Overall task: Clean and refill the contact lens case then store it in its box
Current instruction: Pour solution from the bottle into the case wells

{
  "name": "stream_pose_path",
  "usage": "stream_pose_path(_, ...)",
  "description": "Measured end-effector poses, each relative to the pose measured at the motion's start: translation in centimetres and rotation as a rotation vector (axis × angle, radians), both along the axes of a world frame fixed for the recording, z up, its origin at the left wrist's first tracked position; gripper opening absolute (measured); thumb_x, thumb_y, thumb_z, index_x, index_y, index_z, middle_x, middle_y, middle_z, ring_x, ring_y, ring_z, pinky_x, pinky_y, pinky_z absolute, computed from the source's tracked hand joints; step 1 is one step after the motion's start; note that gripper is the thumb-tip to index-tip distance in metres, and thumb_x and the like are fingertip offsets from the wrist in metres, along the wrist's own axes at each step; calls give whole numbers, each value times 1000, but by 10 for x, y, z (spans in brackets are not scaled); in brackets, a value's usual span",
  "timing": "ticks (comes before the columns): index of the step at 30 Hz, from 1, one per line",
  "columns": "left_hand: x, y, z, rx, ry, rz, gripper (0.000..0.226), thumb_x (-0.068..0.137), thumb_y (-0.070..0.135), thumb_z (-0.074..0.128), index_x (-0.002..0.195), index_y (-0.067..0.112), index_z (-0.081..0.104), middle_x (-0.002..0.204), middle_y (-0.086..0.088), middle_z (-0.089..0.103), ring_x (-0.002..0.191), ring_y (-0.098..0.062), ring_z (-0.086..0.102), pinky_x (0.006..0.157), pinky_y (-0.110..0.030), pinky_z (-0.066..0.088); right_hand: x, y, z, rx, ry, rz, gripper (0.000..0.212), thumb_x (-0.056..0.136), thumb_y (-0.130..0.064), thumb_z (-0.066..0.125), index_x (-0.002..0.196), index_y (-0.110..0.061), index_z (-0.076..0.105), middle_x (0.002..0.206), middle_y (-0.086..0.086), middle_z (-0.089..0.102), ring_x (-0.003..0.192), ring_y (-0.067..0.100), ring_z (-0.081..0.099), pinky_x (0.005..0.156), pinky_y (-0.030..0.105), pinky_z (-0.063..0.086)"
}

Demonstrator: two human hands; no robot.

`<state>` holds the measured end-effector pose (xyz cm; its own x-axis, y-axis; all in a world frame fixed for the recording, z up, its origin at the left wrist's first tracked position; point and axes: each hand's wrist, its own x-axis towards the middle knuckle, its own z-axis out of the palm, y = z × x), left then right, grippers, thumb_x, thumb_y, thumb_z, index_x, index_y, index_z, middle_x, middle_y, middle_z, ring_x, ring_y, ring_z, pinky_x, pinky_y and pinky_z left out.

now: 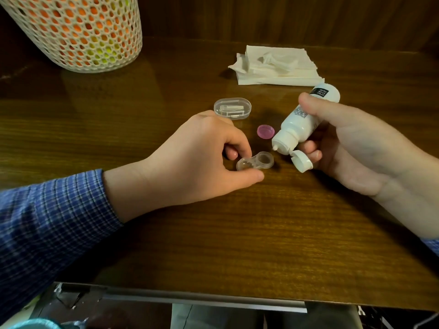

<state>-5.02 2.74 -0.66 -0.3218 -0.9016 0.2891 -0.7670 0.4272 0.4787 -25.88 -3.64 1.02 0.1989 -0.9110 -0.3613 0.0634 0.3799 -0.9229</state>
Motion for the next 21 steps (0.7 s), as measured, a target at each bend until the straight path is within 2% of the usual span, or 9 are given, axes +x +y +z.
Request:
stream_pose_path(3, 0, 0, 1, -20, -48, 10, 43, 74, 67, 69, 88, 28, 79, 77, 13, 64, 80, -6, 58, 71, -4, 34, 0, -1, 1, 12, -13, -10, 37, 84, -41, 78, 109, -16, 64, 60, -2, 72, 44, 7, 52, 39, 18, 44)
stream_pose_path(6, -2, 2, 2, -33, -41, -3, 42, 76, 66, 70, 81, 25, 78, 72, 9, 62, 76, -9, 57, 73, -5, 35, -1, -1, 1, 9, -20, -4, 41, 86, -40, 77, 114, -14, 64, 60, -2, 72, 45, 8, 51, 39, 19, 43)
stream_pose_path(8, -2, 4, 3, 3, -10, -31, 36, 84, 58, 69, 80, 23, 77, 71, 7, 62, 75, -11, 59, 74, -6, 35, -2, -2, 1, 8, -28, 2, 43, 87, -39, 76, 118, -12, 63, 64, 0, 72, 45, 8, 51, 39, 19, 43)
stream_pose_path(11, -2, 4, 3, 49, -24, -128, 14, 89, 32, 70, 90, 22, 79, 75, 3, 63, 78, -14, 59, 76, -10, 37, -5, -5, 0, 29, -37, 7, 49, 89, -39, 74, 126, -9, 61, 91, 10, 73, 46, 9, 51, 39, 19, 43)
stream_pose_path(14, -2, 5, 2, 34, -83, -193, 20, 86, 19, 70, 103, 21, 80, 81, 8, 61, 82, -11, 57, 76, -15, 41, -7, -7, 0, 58, -57, 14, 45, 91, -38, 72, 125, -10, 61, 106, 15, 68, 46, 10, 50, 38, 19, 42)
stream_pose_path(17, -4, 3, 2, -28, -62, -161, 11, 85, 24, 73, 93, 21, 80, 80, 8, 60, 81, -11, 56, 76, -19, 43, -9, -9, 0, 71, -89, 16, 39, 92, -37, 71, 121, -11, 61, 107, 15, 66, 46, 10, 49, 38, 20, 42)
stream_pose_path(19, -5, 0, 1, -99, -39, -85, 13, 82, 31, 74, 87, 20, 75, 81, 6, 61, 81, -11, 56, 76, -13, 40, -9, -9, 0, 64, -98, 22, 35, 93, -36, 70, 117, -12, 60, 106, 16, 65, 46, 10, 48, 37, 20, 41)
stream_pose_path(21, -7, -5, 1, -113, -30, -49, 25, 80, 37, 75, 98, 21, 71, 91, 17, 62, 89, -1, 56, 79, -7, 37, -9, -9, 0, 57, -93, 29, 34, 93, -36, 71, 115, -13, 60, 104, 16, 65, 46, 11, 48, 37, 20, 41)
